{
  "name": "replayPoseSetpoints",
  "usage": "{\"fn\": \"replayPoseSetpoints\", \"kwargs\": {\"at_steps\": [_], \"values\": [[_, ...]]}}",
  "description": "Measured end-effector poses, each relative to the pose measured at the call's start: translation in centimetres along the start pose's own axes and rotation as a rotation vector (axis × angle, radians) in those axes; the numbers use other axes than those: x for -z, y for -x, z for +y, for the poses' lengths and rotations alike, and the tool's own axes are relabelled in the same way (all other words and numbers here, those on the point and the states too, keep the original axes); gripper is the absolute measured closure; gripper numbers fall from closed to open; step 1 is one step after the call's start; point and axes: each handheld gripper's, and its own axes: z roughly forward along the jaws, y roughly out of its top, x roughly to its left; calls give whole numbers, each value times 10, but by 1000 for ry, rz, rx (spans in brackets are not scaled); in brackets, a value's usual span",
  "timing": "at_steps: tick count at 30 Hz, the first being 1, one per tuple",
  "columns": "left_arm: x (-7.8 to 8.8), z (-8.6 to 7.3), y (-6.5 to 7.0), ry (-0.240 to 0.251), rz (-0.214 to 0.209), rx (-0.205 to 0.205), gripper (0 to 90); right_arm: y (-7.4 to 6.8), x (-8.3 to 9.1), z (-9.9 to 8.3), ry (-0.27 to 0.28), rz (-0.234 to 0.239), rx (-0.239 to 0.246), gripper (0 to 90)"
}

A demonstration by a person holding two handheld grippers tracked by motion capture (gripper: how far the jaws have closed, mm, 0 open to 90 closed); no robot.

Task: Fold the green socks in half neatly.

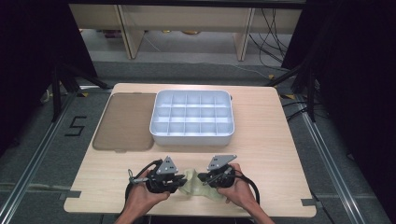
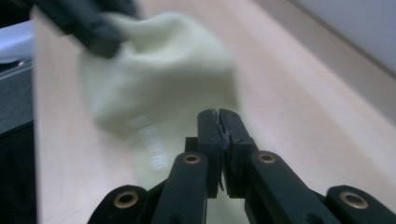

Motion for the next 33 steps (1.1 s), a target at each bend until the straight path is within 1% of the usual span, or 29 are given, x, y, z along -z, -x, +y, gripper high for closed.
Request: {"fn": "replayPoseSetpoints", "kwargs": {"at_steps": [1, 2, 3, 4, 5, 7, 8, 9, 10, 11, 12, 14, 15, 16, 18, 19, 20, 21, 23, 24, 25, 27, 28, 29, 30, 31, 32, 33], "values": [[0, 0, 0, 1, 0, 3, 805, 3, 0, 0, 2, -3, -12, 882], [-1, 1, 1, 4, 0, 12, 805, 6, -1, 1, -2, -5, -11, 882], [-1, 1, 1, 3, -1, 11, 804, 8, -2, 1, -5, -13, -13, 882], [-1, 2, 0, 0, 7, 6, 804, 10, -4, 2, -9, -16, -15, 882], [-1, 3, 1, 6, -1, 8, 804, 12, -6, 2, -16, -17, -20, 882], [-2, 5, 0, 1, -2, -6, 804, 15, -12, 2, -29, -19, -23, 882], [-2, 6, 0, -2, 7, -5, 804, 15, -13, 2, -33, -15, -26, 882], [-3, 7, 0, 3, -4, -4, 804, 16, -16, 2, -33, -12, -27, 882], [-4, 7, 1, 6, -2, 3, 804, 16, -19, 3, -37, -8, -27, 882], [-4, 8, 1, 4, -10, -4, 804, 17, -20, 3, -32, -9, -7, 882], [-5, 10, 1, 2, -7, -10, 804, 16, -21, 4, -35, -15, -20, 882], [-4, 10, 0, 3, -13, -10, 804, 16, -21, 5, -38, -18, -22, 882], [-4, 10, 0, 4, -11, 1, 804, 16, -20, 5, -43, -18, -28, 882], [-3, 10, 0, 10, -7, -2, 804, 16, -19, 4, -38, -18, -31, 881], [-1, 10, -3, 8, -10, -3, 804, 16, -15, 5, -19, -15, -27, 881], [-1, 10, -3, 10, -11, 16, 804, 16, -11, 6, -13, -17, -26, 881], [-1, 10, -3, 9, -11, 14, 804, 17, -6, 6, -10, -28, -24, 882], [-1, 10, -3, 7, -11, 14, 804, 18, 0, 5, -6, -28, -25, 881], [-1, 11, -3, 2, -14, 1, 804, 19, 7, 2, -3, -37, -34, 881], [-1, 11, -2, 0, -4, 6, 804, 20, 11, 1, -6, -38, -31, 881], [-1, 11, -3, -1, -16, -2, 804, 21, 17, -2, -4, -43, -31, 881], [-1, 12, -1, 0, -15, 18, 803, 21, 29, -7, 3, -51, -41, 881], [-1, 13, -1, 2, -20, 7, 803, 21, 33, -9, 1, -47, -29, 881], [-1, 14, -2, -2, -20, 0, 803, 20, 40, -14, -5, -56, -35, 881], [-1, 14, -1, -3, -19, 3, 803, 20, 42, -17, -9, -59, -36, 882], [-2, 15, 0, 0, -23, 10, 803, 19, 45, -21, -18, -48, -37, 881], [-2, 16, 1, -1, -19, 14, 803, 18, 46, -25, -8, -51, -36, 881], [-3, 16, 2, 8, -24, 17, 803, 18, 49, -28, -35, -48, -39, 881]]}}
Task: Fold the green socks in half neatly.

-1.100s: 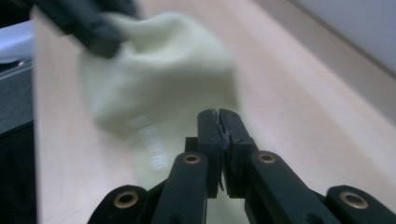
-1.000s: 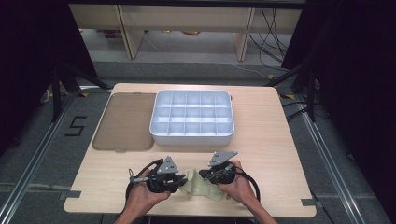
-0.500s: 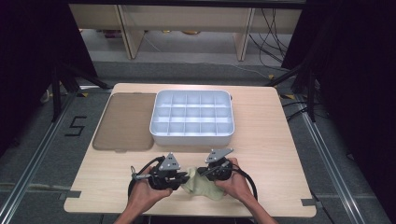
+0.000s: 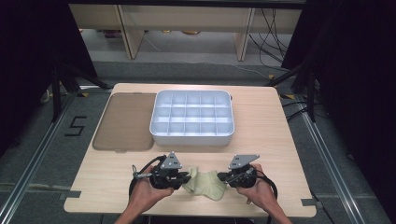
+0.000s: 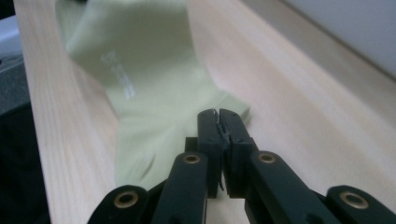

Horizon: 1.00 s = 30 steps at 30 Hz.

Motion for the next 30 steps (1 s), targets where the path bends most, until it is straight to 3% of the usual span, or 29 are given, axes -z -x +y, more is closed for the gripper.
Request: {"fn": "replayPoseSetpoints", "kwargs": {"at_steps": [7, 16, 19, 23, 26, 27, 28, 29, 30], "values": [[-6, 9, 4, -6, -9, -11, 802, 3, -7, -11, -52, 1, -18, 881], [-21, 22, 13, -1, -37, -25, 802, 5, -10, -12, -26, 5, -27, 881], [-29, 25, 17, 0, -41, -24, 800, 5, -8, -12, -45, 18, -36, 881], [-39, 28, 22, -23, -55, -49, 799, 6, -9, -11, -47, 27, -41, 881], [-50, 30, 26, -41, -62, -41, 797, 7, -9, -12, -41, 22, -40, 875], [-52, 30, 25, -48, -71, -60, 796, 7, -8, -12, -34, 23, -51, 865], [-53, 30, 27, -60, -66, -54, 796, 8, -7, -12, -29, 25, -52, 864], [-54, 31, 24, -92, -69, -104, 796, 9, -5, -12, -19, 26, -60, 864], [-55, 31, 25, -101, -66, -95, 796, 8, -3, -12, -7, 36, -81, 864]]}}
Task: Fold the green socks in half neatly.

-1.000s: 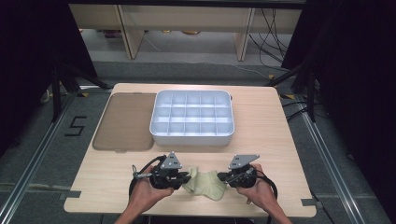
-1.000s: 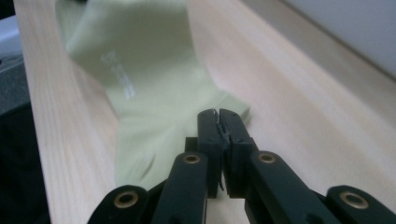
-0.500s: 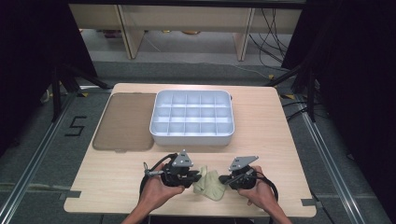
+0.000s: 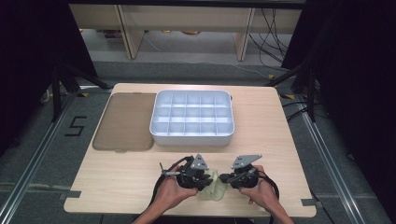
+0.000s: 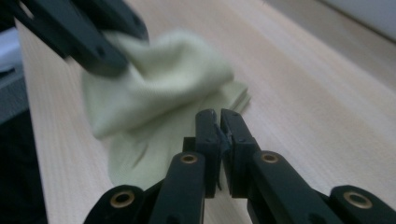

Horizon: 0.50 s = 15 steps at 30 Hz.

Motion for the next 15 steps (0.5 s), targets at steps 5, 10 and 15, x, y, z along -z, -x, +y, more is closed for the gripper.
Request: {"fn": "replayPoseSetpoints", "kwargs": {"at_steps": [5, 10, 15], "values": [[-11, 1, -1, -28, -3, -10, 790, 10, 18, 0, 71, -14, -7, 863], [-18, 3, 3, -31, -18, 1, 736, 14, 28, -4, 80, -40, -27, 855], [-15, 6, 8, 64, -55, 67, 605, 14, 32, -5, 87, -47, -45, 850]]}}
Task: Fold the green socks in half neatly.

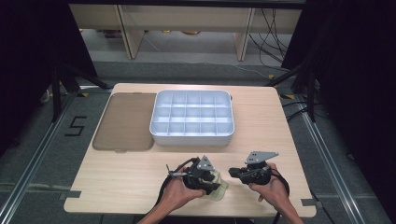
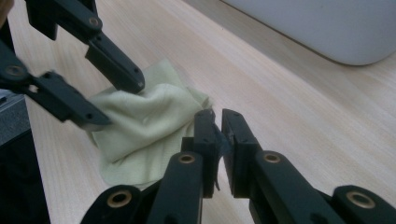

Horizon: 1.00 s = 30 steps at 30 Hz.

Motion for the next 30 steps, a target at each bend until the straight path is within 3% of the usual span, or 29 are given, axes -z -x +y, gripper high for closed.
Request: {"fn": "replayPoseSetpoints", "kwargs": {"at_steps": [2, 4, 5, 9, 11, 13, 14, 15, 16, 17, 22, 23, 24, 25, 28, 30], "values": [[6, 2, 1, 27, -2, 28, 556, 0, 1, 0, 8, -3, 1, 847], [16, 4, 0, 62, -21, 22, 530, 0, 4, 1, 20, -3, -8, 847], [20, 4, 0, 73, -21, 38, 535, 1, 4, 1, 20, -4, 0, 847], [36, 2, -2, 106, -29, 28, 609, -1, 8, 1, 45, -12, 2, 846], [41, -4, -5, 94, -11, 13, 685, -2, 10, 3, 45, -15, 41, 843], [42, -11, -7, 71, 6, 4, 734, -4, 11, 4, 47, -15, 26, 844], [40, -14, -8, 69, 1, 11, 759, -6, 12, 4, 45, -12, 41, 844], [39, -17, -8, 58, 5, 0, 772, -10, 12, 4, 41, -3, 12, 843], [37, -20, -8, 45, 11, 4, 780, -9, 12, 5, 40, -2, 48, 844], [33, -22, -8, 48, 6, 19, 787, -12, 12, 5, 39, 7, 40, 844], [19, -27, -9, -1, 9, -8, 808, -21, 7, 4, -2, 15, 84, 855], [16, -27, -8, 2, 0, 5, 812, -22, 5, 2, -18, 11, 77, 857], [15, -27, -9, -14, 10, -24, 814, -20, 3, 1, -39, 7, 91, 859], [12, -29, -8, -20, 19, -7, 816, -20, 1, -1, -49, 1, 88, 860], [8, -33, -11, -48, 32, -30, 827, -16, -5, -8, -97, -8, 76, 865], [8, -35, -16, -107, 33, -87, 835, -13, -9, -12, -106, -12, 74, 865]]}}
